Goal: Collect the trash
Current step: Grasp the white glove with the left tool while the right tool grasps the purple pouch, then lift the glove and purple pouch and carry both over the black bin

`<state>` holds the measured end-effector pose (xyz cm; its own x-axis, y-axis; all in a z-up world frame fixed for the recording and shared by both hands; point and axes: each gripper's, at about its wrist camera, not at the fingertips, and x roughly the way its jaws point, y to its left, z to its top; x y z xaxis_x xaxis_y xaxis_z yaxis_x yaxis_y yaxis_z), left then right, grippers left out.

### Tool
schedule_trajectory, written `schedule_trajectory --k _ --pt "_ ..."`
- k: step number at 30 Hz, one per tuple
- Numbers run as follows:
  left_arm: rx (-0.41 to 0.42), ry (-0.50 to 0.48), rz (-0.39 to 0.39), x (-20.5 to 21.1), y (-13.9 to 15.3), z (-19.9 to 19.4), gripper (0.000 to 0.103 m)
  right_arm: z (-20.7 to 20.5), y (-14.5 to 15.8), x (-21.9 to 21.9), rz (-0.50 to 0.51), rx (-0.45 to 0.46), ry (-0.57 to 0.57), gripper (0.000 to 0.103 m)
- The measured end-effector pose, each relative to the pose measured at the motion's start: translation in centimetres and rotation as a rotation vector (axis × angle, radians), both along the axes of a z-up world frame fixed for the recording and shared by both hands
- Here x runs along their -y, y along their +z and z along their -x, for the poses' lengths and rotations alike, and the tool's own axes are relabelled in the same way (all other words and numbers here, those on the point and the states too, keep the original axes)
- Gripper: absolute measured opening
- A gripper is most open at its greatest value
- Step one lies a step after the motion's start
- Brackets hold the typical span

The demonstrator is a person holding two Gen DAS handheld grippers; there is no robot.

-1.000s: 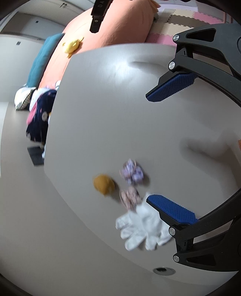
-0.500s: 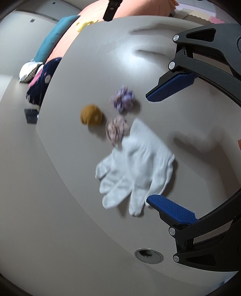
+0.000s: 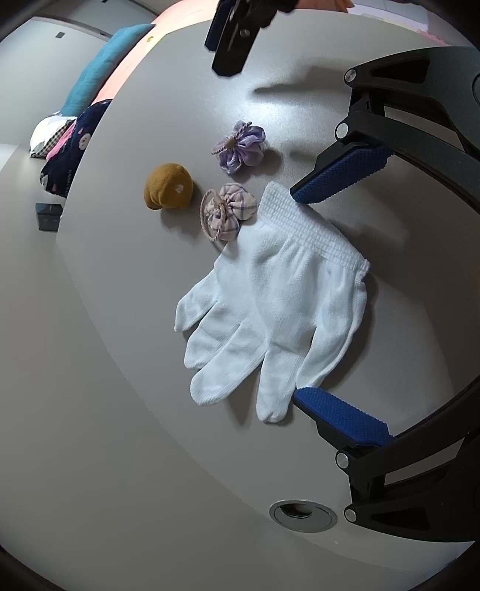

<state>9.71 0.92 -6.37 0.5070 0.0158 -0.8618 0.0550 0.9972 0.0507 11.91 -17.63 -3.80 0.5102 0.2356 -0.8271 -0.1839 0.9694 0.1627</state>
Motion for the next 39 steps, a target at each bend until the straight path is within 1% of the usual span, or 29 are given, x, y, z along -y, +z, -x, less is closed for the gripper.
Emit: schedule_trajectory --k 1,3,5,6,7,8,9,10,12,13,15,17,19,24,27,31,35,39 --pt "0.0 -0.003 0.001 0.0 0.0 0.0 0.093 -0.1 -0.2 -0.7 0.006 -0.002 0.011 0.065" --pt "-0.005 -0.01 0.003 0.2 -0.2 -0.3 0.083 -0.4 -0.5 -1.2 0.008 -0.009 0.021 0.065" --pt "-0.007 -0.016 -0.001 0.3 -0.3 -0.3 0.078 -0.7 -0.9 -1.9 0.009 -0.018 0.03 0.065" --pt "-0.007 -0.018 -0.005 0.3 -0.4 -0.2 0.074 -0.8 -1.1 -2.0 0.009 -0.021 0.034 0.064" --pt "-0.006 -0.019 -0.008 0.3 -0.4 -0.2 0.071 -0.9 -1.3 -2.3 0.01 -0.026 0.042 0.064" --pt "-0.004 -0.023 -0.006 0.3 -0.4 -0.2 0.065 -1.0 -1.4 -2.6 0.01 -0.029 0.046 0.064" --pt "-0.002 -0.026 -0.003 0.3 -0.3 -0.1 0.056 -1.1 -1.6 -2.8 0.009 -0.033 0.049 0.062" --pt "0.0 -0.028 -0.004 0.3 -0.2 -0.1 0.052 -1.3 -1.7 -3.1 0.003 -0.04 0.055 0.062" --pt "0.002 -0.03 -0.003 0.3 -0.1 -0.1 0.039 -1.5 -1.8 -3.6 0.0 -0.045 0.063 0.059" --pt "0.003 -0.03 -0.002 0.2 -0.1 0.0 0.035 -1.6 -1.9 -3.9 -0.003 -0.048 0.069 0.059" --pt "0.004 -0.028 -0.005 0.0 0.0 0.2 0.023 -1.9 -2.0 -4.5 -0.012 -0.055 0.08 0.053" --pt "0.011 -0.016 -0.005 -0.6 0.3 0.6 0.018 -2.0 -2.2 -4.8 -0.012 -0.062 0.092 0.049" --pt "0.029 0.0 -0.011 -1.2 0.8 1.0 0.018 -2.2 -2.4 -5.2 -0.008 -0.067 0.099 0.047" --pt "0.073 0.034 0.0 -2.7 2.5 2.0 0.018 -1.9 -2.4 -6.1 -0.007 -0.066 0.138 0.025" --pt "0.088 0.047 0.01 -3.0 3.2 2.3 0.018 -1.8 -2.3 -6.3 -0.017 -0.065 0.145 0.019" --pt "0.104 0.039 0.014 -2.5 3.8 2.7 0.018 -1.6 -2.2 -5.7 -0.052 -0.074 0.144 0.017" --pt "0.104 0.032 0.028 -2.2 4.0 3.3 0.018 -0.9 -1.2 -5.0 -0.049 -0.051 0.135 0.017" --pt "0.112 0.017 0.038 -0.9 4.6 3.6 0.018 0.0 -0.2 -4.0 -0.04 -0.023 0.127 0.017"
